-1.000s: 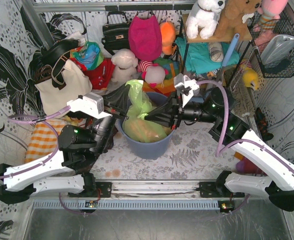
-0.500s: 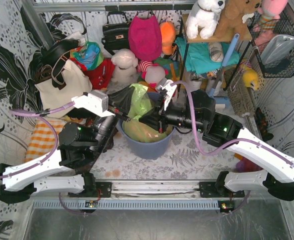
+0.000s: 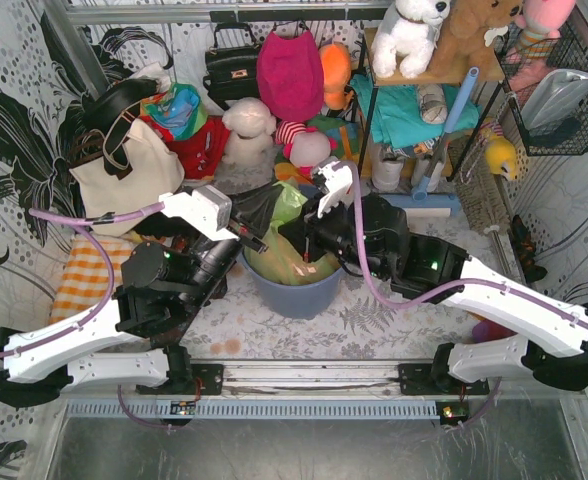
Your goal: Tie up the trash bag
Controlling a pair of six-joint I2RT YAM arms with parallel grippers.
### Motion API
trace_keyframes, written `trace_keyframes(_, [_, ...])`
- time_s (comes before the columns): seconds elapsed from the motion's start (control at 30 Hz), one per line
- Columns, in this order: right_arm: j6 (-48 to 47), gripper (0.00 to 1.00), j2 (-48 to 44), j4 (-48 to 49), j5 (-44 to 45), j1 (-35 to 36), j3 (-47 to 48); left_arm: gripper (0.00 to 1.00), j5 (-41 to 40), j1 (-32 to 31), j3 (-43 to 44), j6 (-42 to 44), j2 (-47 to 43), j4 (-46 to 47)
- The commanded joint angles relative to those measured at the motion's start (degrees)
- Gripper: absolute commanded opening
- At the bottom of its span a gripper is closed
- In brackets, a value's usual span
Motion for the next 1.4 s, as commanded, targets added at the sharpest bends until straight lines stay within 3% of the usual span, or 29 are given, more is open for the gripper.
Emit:
trace_keyframes(0.0, [4.4, 0.00, 0.3, 1.6, 13.2, 3.6, 0.2, 0.00, 0.7, 0.1, 1.5, -0.9, -0.8, -0.4])
trace_keyframes(0.37, [13.1, 0.00, 4.4, 2.8, 38.1, 14.2, 0.7, 0.00, 1.0, 0.1, 1.3, -1.3, -0.6, -0.6])
trace_keyframes(0.5, [14.5, 0.00, 4.2, 8.3, 44.6, 15.1, -2.6, 0.00, 1.5, 0.1, 1.0, -1.7, -1.0, -0.6])
trace_keyframes(0.67, [7.5, 0.00, 3.3, 25.6, 46.0, 15.1, -9.7, 0.00, 2.9, 0.1, 0.1, -2.2, -1.4, -0.3])
trace_keyframes(0.97, [-0.5, 0.00, 5.9, 44.9, 48.8, 15.1, -14.9, 0.00, 5.9, 0.1, -0.1, -2.9, -1.5, -1.5])
trace_keyframes(1.37, [-5.4, 0.00, 6.9, 55.0, 55.5, 14.2, -19.9, 0.00, 9.8, 0.1, -1.0, -3.4, -2.3, -1.5])
